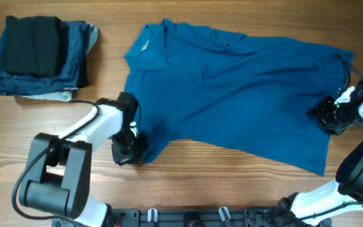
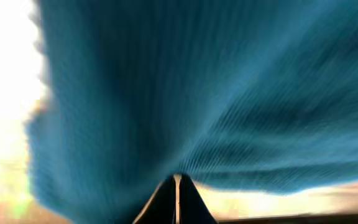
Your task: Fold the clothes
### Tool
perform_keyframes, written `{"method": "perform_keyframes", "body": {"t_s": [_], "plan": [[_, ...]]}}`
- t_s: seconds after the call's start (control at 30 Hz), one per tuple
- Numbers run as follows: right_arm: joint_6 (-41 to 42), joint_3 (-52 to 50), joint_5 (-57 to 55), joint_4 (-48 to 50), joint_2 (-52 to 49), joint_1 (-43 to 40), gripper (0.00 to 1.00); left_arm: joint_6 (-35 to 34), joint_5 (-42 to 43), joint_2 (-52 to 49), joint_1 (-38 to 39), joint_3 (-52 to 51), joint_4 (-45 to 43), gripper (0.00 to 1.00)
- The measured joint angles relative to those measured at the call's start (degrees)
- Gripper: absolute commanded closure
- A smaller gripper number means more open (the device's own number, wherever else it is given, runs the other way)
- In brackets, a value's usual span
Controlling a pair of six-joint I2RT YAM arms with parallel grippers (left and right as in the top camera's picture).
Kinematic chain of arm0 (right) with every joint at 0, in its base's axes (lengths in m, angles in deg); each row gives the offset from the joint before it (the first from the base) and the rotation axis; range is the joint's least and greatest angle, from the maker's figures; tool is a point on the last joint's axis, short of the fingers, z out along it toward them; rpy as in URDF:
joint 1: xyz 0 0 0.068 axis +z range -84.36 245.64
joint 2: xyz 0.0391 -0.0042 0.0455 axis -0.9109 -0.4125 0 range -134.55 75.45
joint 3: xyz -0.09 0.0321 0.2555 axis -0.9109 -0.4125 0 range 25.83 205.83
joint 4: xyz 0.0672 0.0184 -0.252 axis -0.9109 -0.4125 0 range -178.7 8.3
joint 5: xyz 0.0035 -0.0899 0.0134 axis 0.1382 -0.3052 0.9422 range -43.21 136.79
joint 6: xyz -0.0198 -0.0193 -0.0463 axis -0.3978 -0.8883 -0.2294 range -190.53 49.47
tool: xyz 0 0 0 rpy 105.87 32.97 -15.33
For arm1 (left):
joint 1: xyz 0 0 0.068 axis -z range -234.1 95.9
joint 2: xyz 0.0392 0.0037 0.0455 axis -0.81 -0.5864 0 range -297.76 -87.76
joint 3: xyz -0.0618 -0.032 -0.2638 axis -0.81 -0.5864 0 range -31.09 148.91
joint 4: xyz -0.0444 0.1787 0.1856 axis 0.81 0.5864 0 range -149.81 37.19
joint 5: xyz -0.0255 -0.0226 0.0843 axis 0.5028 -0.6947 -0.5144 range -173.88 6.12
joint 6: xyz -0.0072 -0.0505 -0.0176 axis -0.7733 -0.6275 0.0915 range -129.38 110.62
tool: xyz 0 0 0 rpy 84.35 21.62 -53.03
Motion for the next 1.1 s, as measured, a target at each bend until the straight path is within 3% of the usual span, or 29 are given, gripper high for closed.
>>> {"method": "perform_keyframes", "body": {"t_s": [0.13,0.23,0.33,0.37,0.4,0.53,0.7,0.87,1.1], "plan": [[-3.80,11.87,3.50,-7.04,0.26,-0.09,0.48,-0.02,-0.02,0.59,3.48,1.33,7.43,0.96],[-4.57,15.32,5.05,-7.54,0.66,-0.07,0.49,0.04,-1.11,7.15,4.63,12.00,6.14,0.96],[-4.63,15.30,5.25,-7.96,0.66,0.92,0.45,2.58,-8.68,10.71,5.09,18.56,-18.43,0.96],[-4.63,15.30,5.27,-8.07,0.66,2.12,0.29,4.46,-10.40,10.34,4.92,19.39,-25.86,0.96],[-4.66,15.30,5.25,-8.02,0.66,3.23,0.01,5.77,-11.15,9.35,4.72,19.54,-29.68,0.96],[-5.07,15.30,5.31,-7.10,0.66,6.45,0.00,10.01,-13.05,-5.92,3.23,19.76,-51.65,0.96],[-4.59,15.30,5.29,-3.02,0.66,6.38,0.00,10.82,-13.64,-19.63,1.99,19.28,-62.62,0.96],[-4.35,15.30,5.29,1.99,0.66,6.38,0.00,12.09,-13.35,-20.85,0.68,19.96,-57.48,0.96],[-4.35,15.30,5.29,3.21,0.66,6.38,0.00,6.93,-12.28,-17.09,-0.85,24.48,-27.74,0.95]]}}
